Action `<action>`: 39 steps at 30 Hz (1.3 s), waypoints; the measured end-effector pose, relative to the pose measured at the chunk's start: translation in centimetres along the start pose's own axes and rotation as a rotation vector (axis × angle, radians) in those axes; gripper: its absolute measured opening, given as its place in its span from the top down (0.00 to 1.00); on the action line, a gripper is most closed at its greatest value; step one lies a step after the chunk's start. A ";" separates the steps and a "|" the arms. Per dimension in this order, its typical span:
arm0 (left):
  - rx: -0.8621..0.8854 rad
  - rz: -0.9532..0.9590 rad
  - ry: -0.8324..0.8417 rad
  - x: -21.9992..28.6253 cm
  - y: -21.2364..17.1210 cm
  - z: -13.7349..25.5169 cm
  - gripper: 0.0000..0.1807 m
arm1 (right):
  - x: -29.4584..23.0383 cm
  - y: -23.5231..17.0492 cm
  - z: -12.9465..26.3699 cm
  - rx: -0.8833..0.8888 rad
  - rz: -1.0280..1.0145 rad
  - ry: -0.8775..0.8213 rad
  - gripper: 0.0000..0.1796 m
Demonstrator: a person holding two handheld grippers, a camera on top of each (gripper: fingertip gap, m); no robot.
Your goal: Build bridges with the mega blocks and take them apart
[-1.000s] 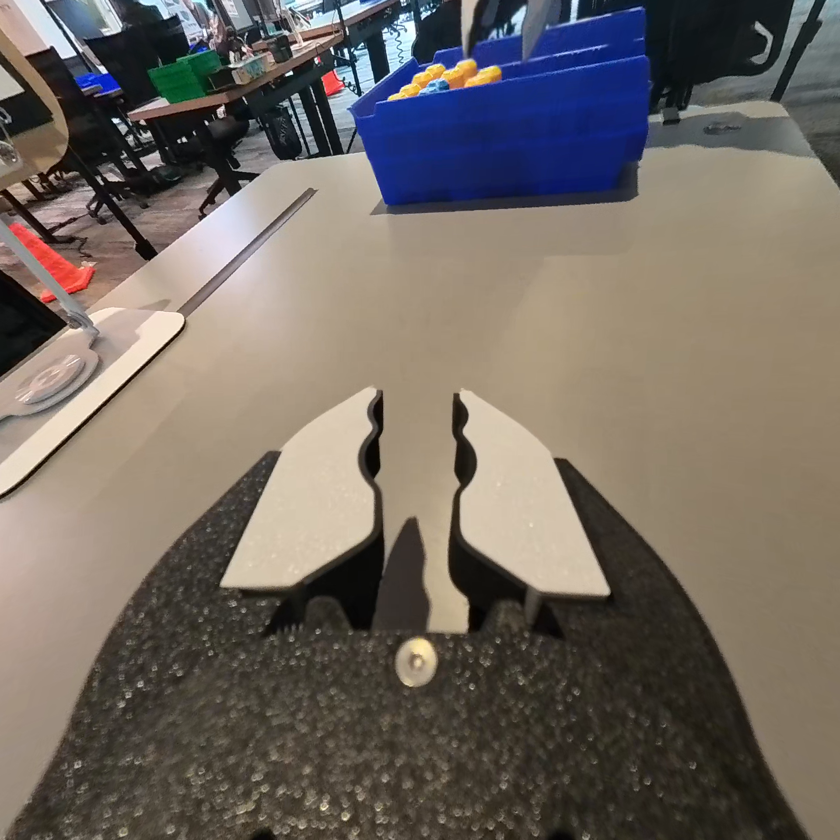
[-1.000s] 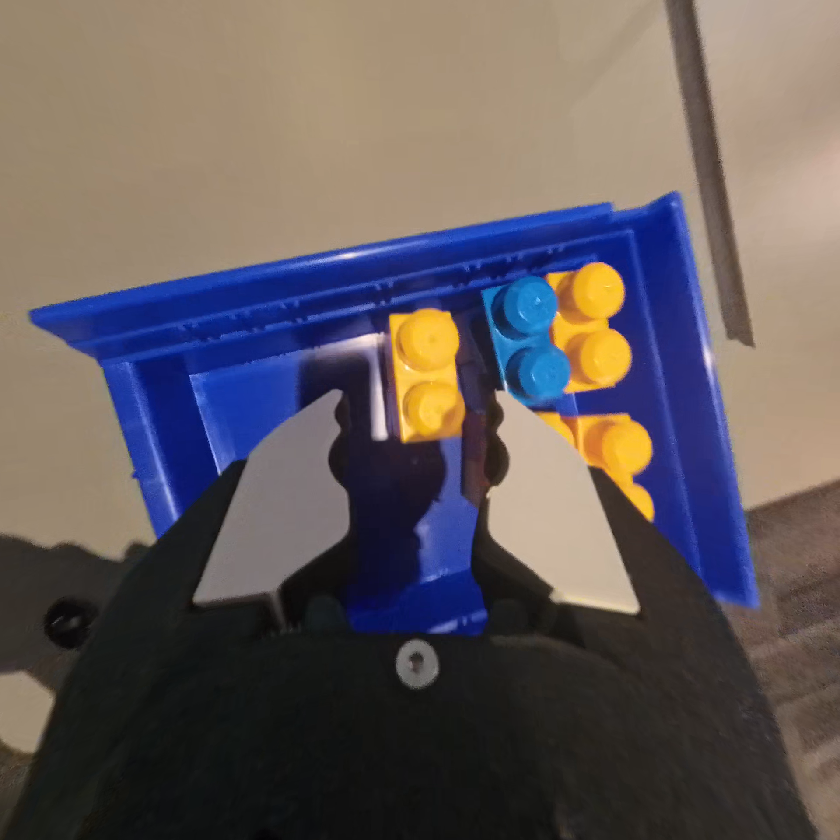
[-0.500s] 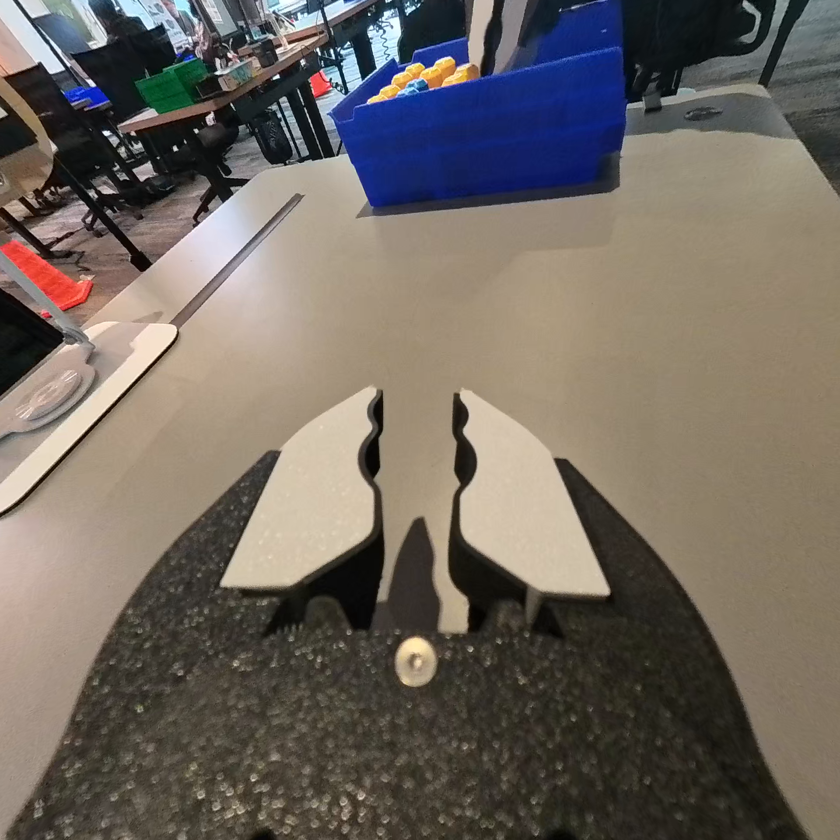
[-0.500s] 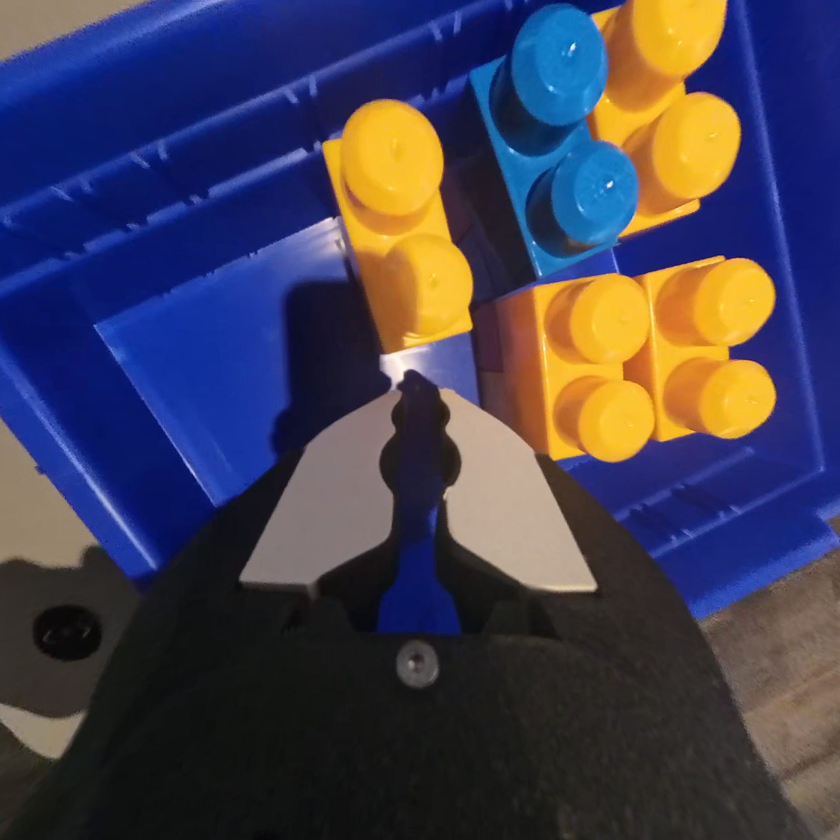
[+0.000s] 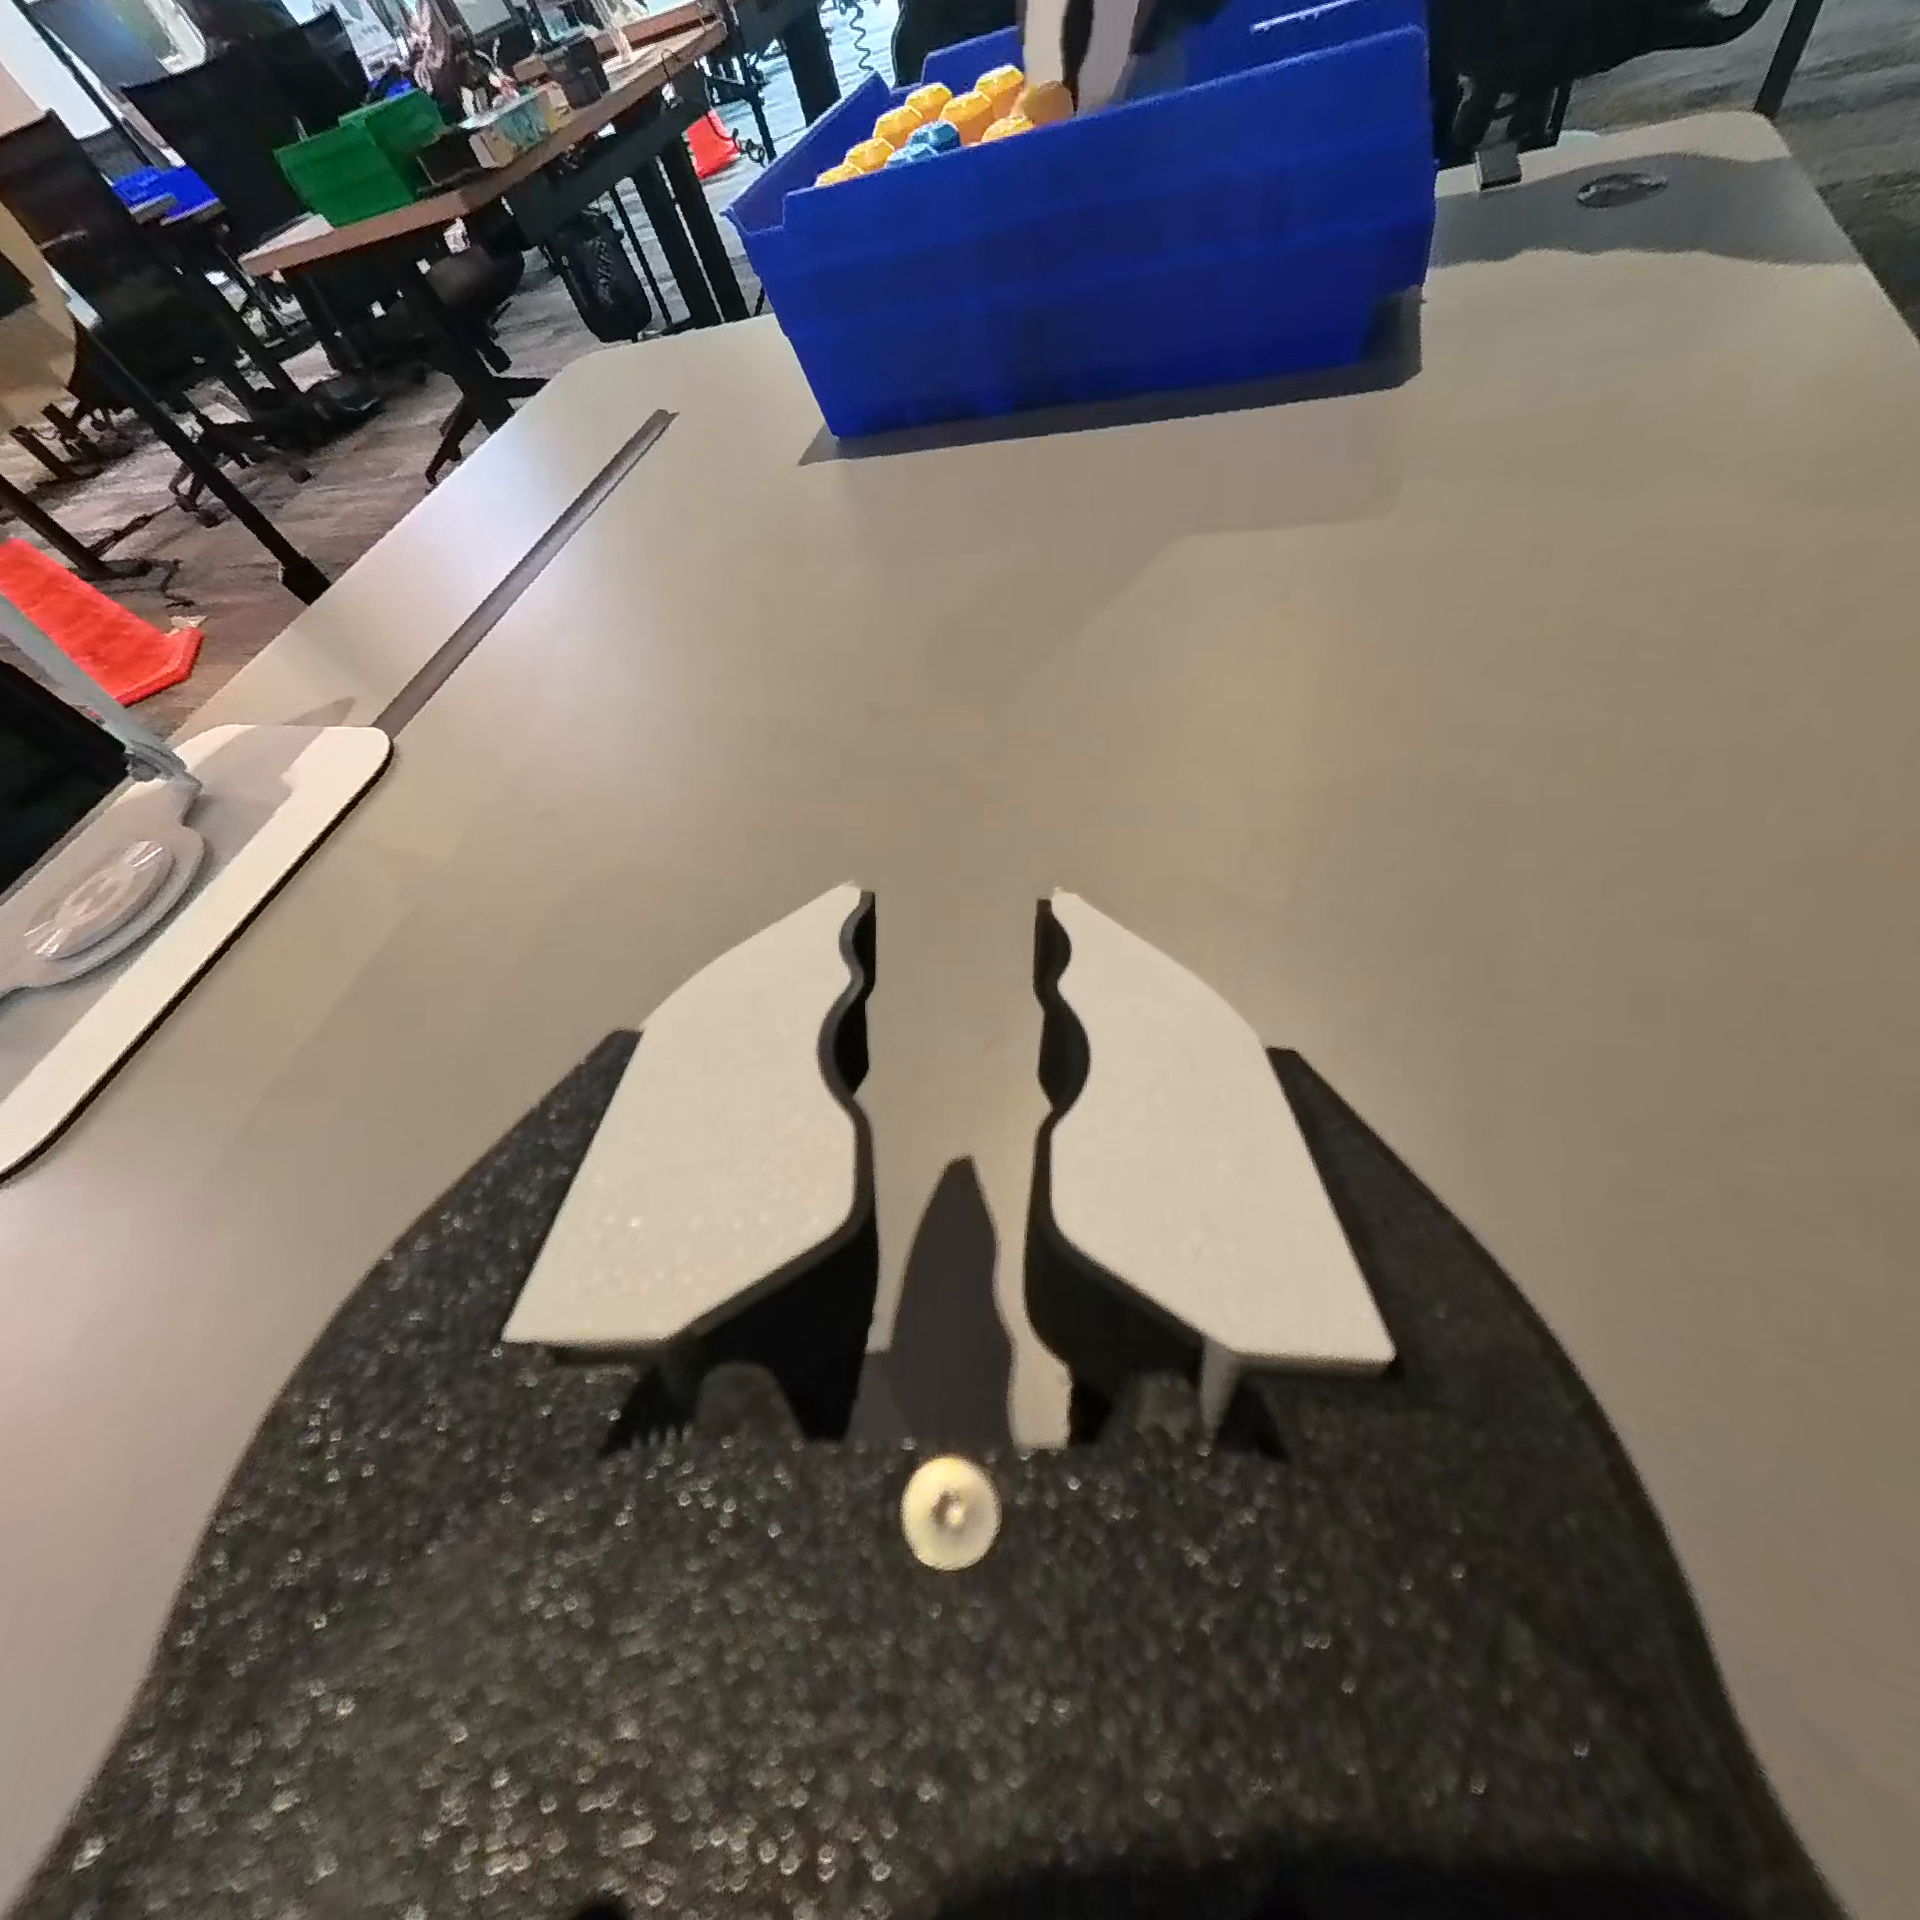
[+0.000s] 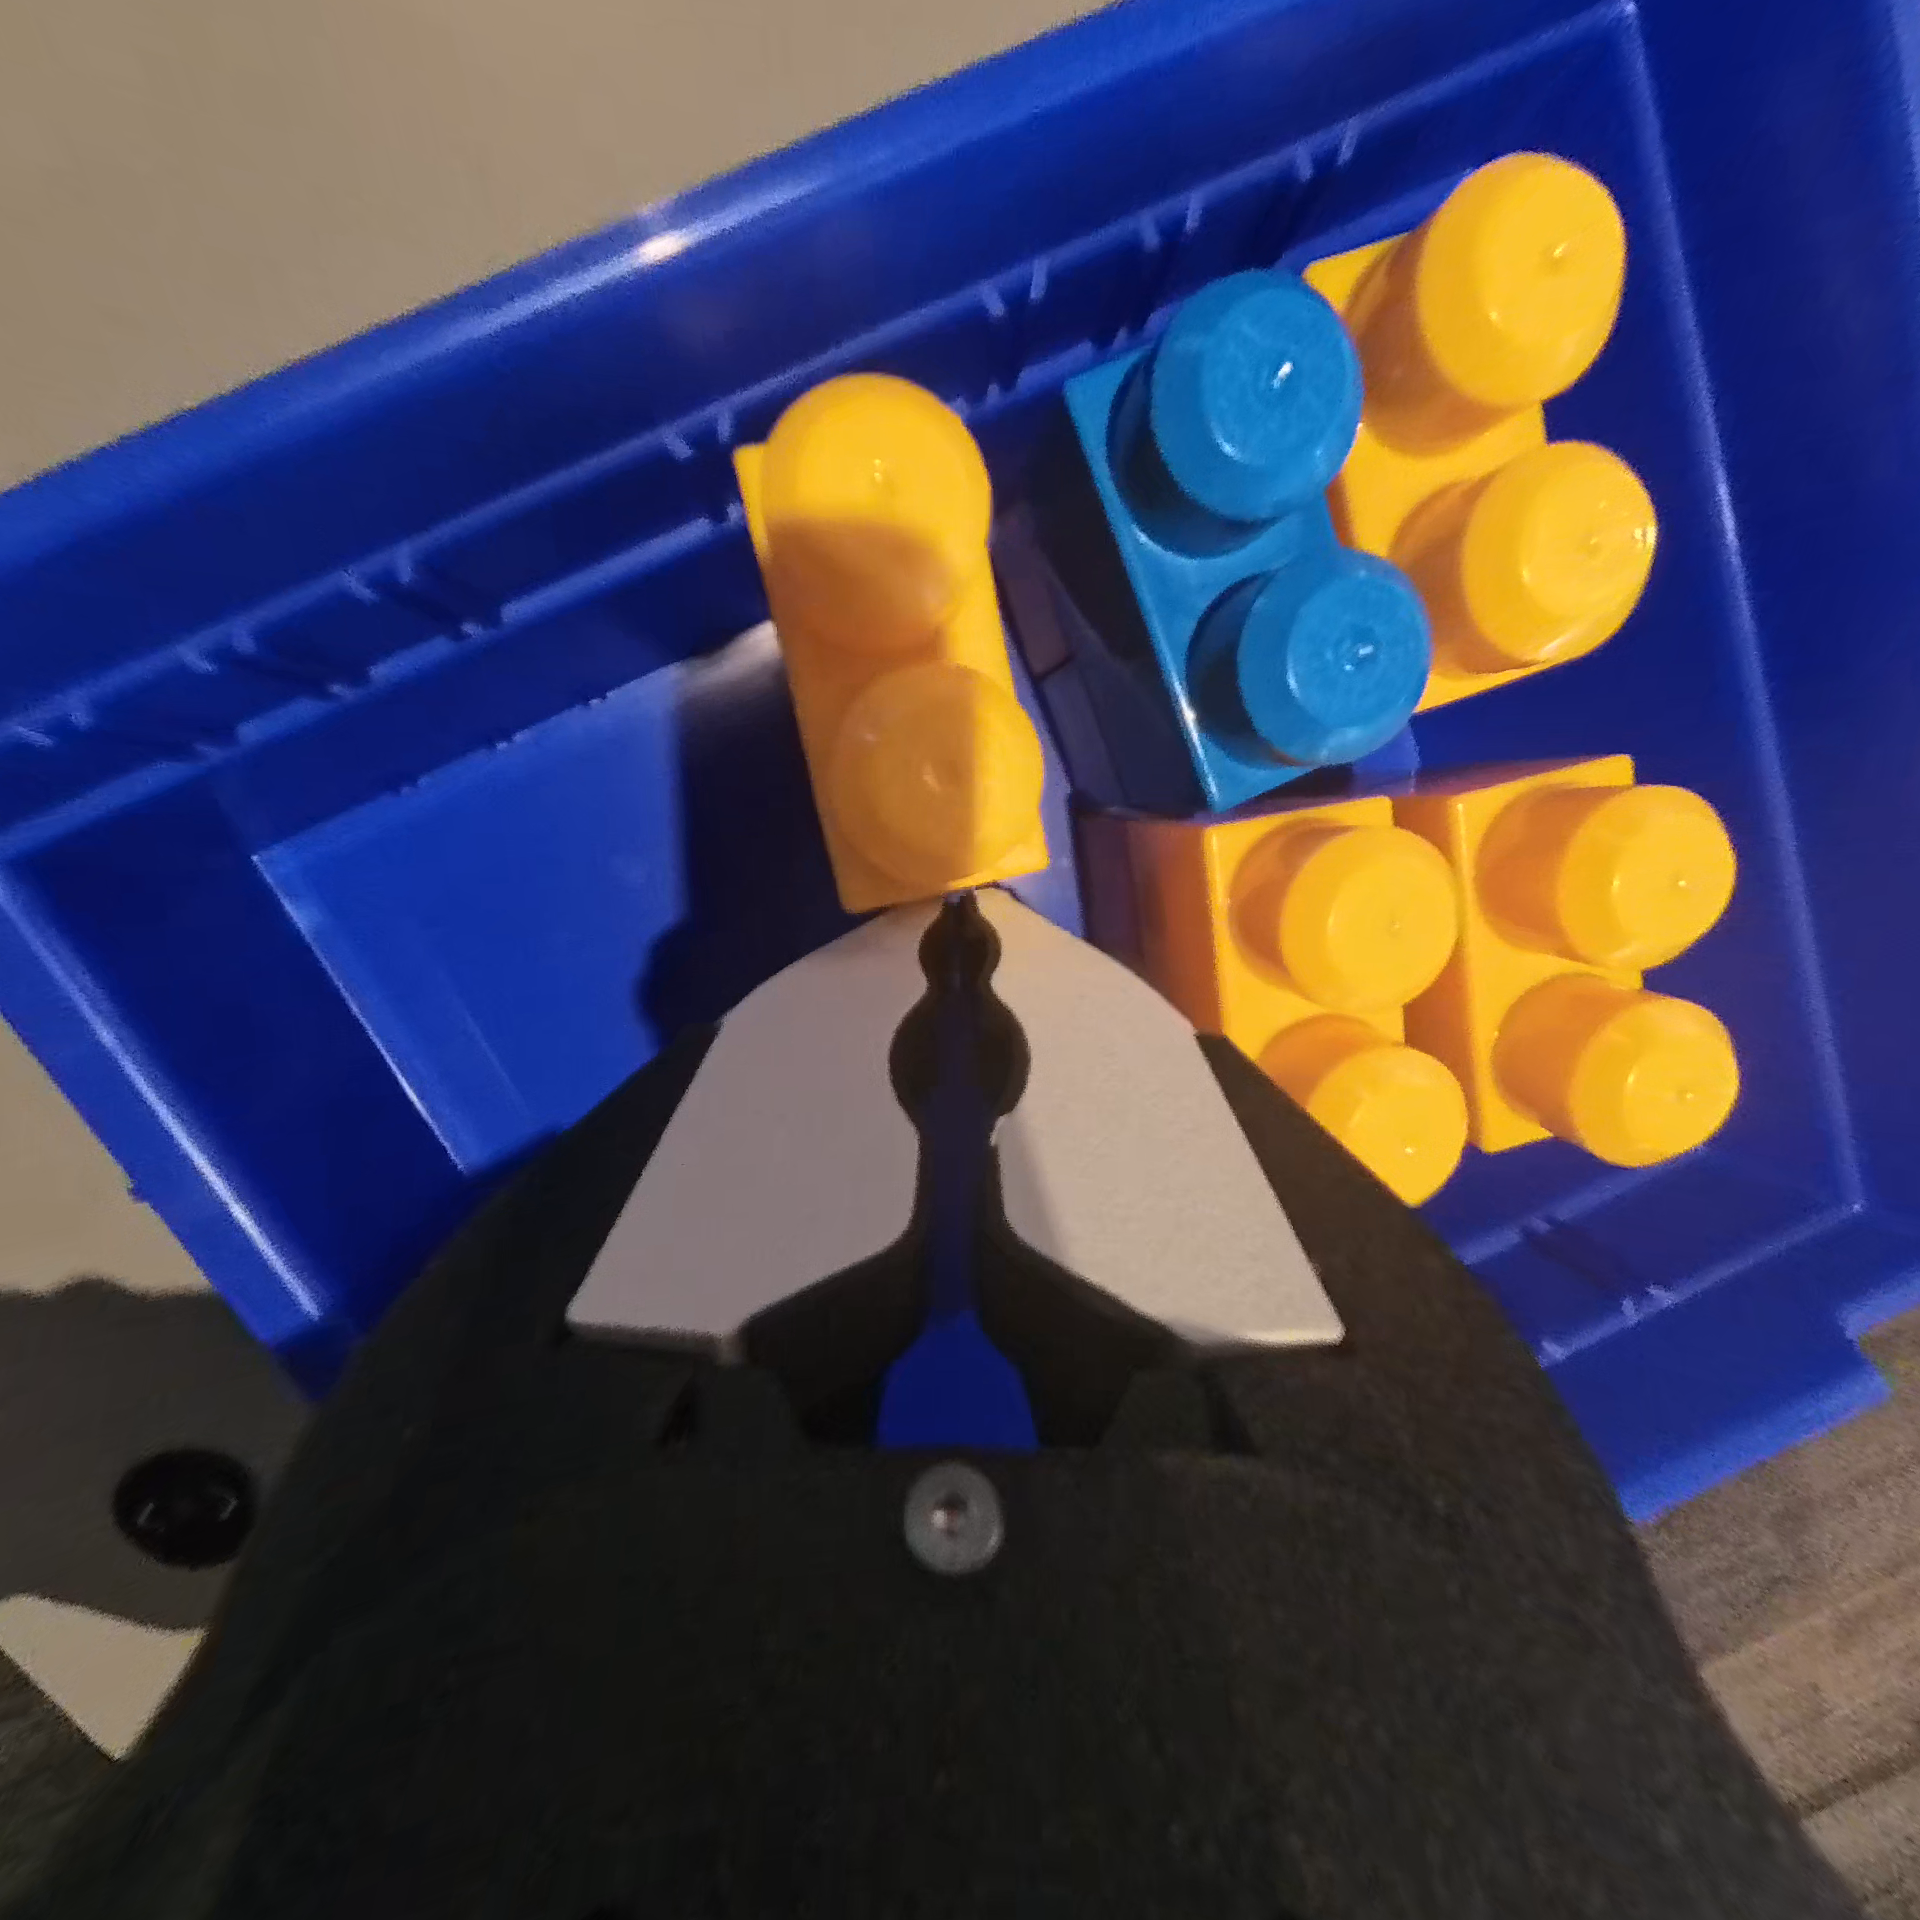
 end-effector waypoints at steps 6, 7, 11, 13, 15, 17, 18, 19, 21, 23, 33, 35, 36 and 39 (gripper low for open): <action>-0.019 -0.014 -0.002 0.2 -0.1 -0.2 0.84 | 0.7 -0.1 -0.3 -0.038 -0.012 -0.046 1.00; -0.020 -0.014 -0.002 0.2 -0.1 -0.2 0.84 | 0.9 -0.5 -0.2 -0.067 -0.015 -0.066 1.00; -0.024 -0.018 0.003 0.2 -0.2 0.0 0.84 | 0.7 -2.0 1.3 -0.122 -0.035 -0.092 1.00; -0.023 -0.020 0.005 0.1 -0.1 0.0 0.84 | -0.4 -2.5 1.8 -0.119 -0.027 -0.069 1.00; -0.020 -0.020 0.003 0.1 -0.1 0.0 0.84 | -1.9 -2.8 1.5 -0.128 0.000 -0.033 1.00; -0.021 -0.023 -0.001 0.2 0.0 -0.2 0.84 | -2.9 -2.9 0.7 -0.147 0.034 -0.018 1.00; -0.023 -0.026 -0.003 0.3 0.0 -0.3 0.84 | -3.2 -2.6 0.3 -0.137 0.044 -0.010 1.00; -0.027 -0.029 -0.003 0.3 0.0 -0.3 0.84 | -3.4 -2.3 0.0 -0.121 0.044 -0.002 1.00; -0.030 -0.034 0.000 0.4 0.0 -0.4 0.84 | -3.4 -1.6 -0.6 -0.105 0.050 0.005 1.00; -0.028 -0.031 0.004 0.4 0.0 -0.3 0.84 | -3.2 -1.2 -1.1 -0.114 0.062 -0.009 1.00; -0.037 -0.045 0.000 0.6 0.0 -0.4 0.84 | -2.5 -0.5 -1.8 -0.086 0.045 -0.036 1.00; -0.040 -0.049 -0.002 0.6 0.0 -0.4 0.84 | -2.3 -0.5 -1.9 -0.078 0.038 -0.046 1.00; -0.040 -0.050 -0.003 0.6 0.0 -0.4 0.84 | -2.2 -0.4 -1.9 -0.076 0.039 -0.046 1.00; -0.039 -0.050 -0.001 0.6 0.0 -0.3 0.84 | -2.1 -0.7 -1.7 -0.107 0.048 -0.052 1.00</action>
Point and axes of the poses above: each gripper's, where its closed fingertips meet, z back along the fingers, y out of its top, x = y × z across the jaws, the point moved 6 cm from there along z, back along the fingers, and after that the axes turned 3 degrees about -y, right-handed, at the moved point
